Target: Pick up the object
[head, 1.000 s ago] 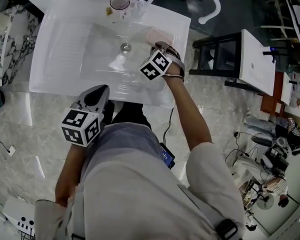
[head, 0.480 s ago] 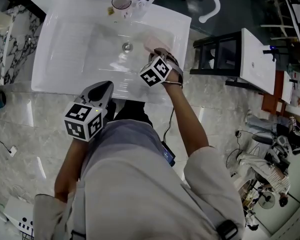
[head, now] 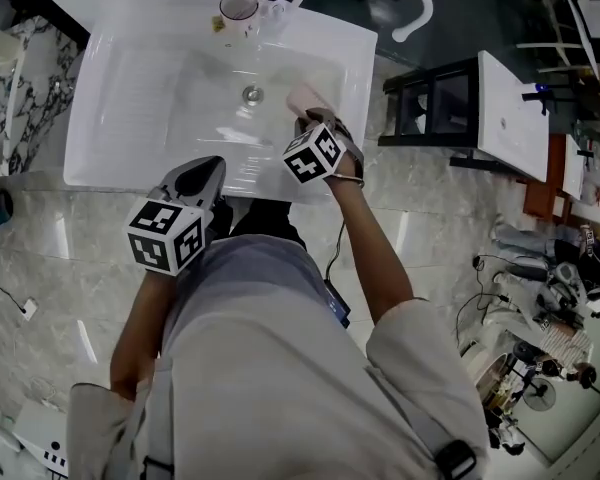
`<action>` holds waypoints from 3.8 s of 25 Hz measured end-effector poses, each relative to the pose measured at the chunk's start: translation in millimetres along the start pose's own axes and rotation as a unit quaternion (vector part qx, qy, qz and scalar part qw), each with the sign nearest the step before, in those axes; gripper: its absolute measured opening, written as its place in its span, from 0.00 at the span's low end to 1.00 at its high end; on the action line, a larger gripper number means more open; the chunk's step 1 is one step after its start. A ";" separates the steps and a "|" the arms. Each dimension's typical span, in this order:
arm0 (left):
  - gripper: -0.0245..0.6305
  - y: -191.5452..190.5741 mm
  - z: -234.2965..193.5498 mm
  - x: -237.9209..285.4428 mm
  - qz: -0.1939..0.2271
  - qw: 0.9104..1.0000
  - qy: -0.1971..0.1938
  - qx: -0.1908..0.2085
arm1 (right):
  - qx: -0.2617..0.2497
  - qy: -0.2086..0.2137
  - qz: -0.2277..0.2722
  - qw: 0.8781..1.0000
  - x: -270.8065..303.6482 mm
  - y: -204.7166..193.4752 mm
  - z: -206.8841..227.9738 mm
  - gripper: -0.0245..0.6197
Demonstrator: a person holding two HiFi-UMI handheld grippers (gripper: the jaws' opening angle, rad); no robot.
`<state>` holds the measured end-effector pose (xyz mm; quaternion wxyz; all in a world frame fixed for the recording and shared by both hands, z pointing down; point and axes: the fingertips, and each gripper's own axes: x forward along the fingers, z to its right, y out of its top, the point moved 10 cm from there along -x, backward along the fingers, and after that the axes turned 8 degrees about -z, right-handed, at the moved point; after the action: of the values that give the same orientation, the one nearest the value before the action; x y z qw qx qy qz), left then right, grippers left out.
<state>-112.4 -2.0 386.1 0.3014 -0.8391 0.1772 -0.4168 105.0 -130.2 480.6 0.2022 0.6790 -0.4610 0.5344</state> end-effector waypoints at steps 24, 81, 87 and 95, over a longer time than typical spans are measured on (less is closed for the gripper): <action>0.04 12.6 -2.2 2.1 0.004 1.000 -0.018 0.018 | 0.098 0.039 0.056 0.993 -47.9 -19.7 -23.4 0.16; 0.04 5.9 -19.1 -19.8 0.013 1.000 -0.023 0.015 | 0.357 0.140 0.219 0.897 -143.6 -54.5 -46.1 0.16; 0.04 4.8 -17.3 -17.2 0.012 1.000 -0.025 0.009 | 0.365 0.148 0.224 0.891 -143.8 -56.1 -47.2 0.16; 0.04 2.3 -11.5 -17.7 0.010 1.000 -0.028 0.008 | 0.372 0.159 0.233 0.884 -148.3 -58.0 -48.3 0.16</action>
<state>-132.2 1.9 379.5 0.3173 -0.8460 0.1740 -0.3917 127.2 -3.8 374.8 -0.1250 0.4831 -0.3353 0.7991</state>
